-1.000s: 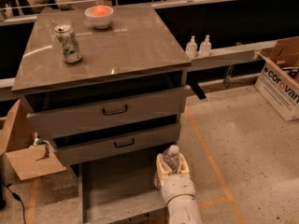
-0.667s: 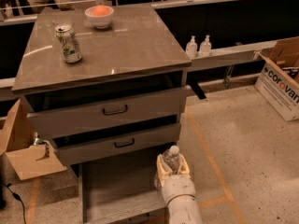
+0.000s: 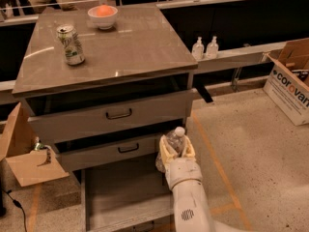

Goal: Pick water bottle from bottom drawer and place on counter

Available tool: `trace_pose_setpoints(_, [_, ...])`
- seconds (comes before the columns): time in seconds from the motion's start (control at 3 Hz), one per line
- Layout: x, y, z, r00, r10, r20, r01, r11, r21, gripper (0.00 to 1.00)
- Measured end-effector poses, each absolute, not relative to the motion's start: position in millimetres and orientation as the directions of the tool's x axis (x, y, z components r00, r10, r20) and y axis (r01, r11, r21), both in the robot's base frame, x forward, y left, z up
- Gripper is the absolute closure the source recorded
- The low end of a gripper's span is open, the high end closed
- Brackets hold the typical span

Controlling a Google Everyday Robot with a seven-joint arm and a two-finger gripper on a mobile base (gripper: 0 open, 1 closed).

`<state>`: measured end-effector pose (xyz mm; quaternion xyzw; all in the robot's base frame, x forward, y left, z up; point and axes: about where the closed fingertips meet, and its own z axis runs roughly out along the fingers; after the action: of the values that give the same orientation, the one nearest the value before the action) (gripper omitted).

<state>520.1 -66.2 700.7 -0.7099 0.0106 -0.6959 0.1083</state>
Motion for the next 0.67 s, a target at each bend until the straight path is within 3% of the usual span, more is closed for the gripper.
trace_pose_setpoints(0.67, [550.8,-69.9,803.5,-0.092,-0.132,0.987,0.171,-0.979,-0.114,1.0])
